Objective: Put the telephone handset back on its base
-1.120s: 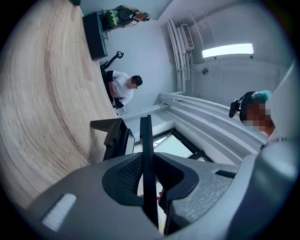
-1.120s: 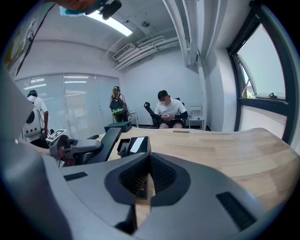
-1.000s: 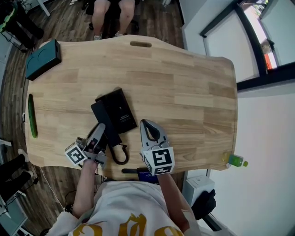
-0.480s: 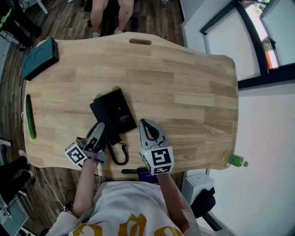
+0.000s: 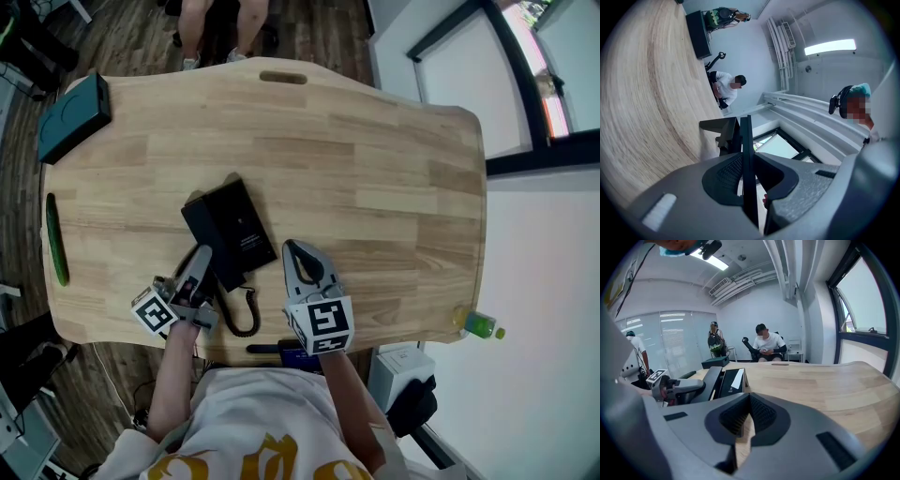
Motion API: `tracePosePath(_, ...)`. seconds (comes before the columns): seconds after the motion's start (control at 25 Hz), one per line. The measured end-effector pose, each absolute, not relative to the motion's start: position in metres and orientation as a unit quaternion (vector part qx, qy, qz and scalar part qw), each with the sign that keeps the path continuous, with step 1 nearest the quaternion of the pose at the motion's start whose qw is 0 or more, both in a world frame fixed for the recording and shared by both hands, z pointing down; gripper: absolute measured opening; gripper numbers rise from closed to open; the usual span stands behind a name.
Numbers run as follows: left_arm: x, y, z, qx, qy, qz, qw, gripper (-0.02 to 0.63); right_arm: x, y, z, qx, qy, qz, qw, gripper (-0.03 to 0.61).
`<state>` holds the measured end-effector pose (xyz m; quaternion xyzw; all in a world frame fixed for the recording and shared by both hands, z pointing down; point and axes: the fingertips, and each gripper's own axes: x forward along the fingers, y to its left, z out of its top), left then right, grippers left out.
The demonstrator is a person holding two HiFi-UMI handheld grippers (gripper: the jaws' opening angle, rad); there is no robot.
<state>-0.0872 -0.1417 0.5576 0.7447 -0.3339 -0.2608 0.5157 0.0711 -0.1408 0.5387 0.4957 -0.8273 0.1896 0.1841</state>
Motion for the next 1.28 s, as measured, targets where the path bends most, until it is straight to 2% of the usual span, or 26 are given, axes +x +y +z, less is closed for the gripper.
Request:
tracePosePath(0.68, -0.084, -0.149, 0.569, 0.736, -0.351, -0.250, 0.522, 0.075, 0.070, -0.142, 0.547, 0.494, -0.824, 0.202, 0.187, 0.005)
tracePosePath(1.28, -0.080, -0.150, 0.576, 0.752, -0.368, -0.162, 0.522, 0.075, 0.071, -0.140, 0.548, 0.494, -0.824, 0.205, 0.186, 0.005)
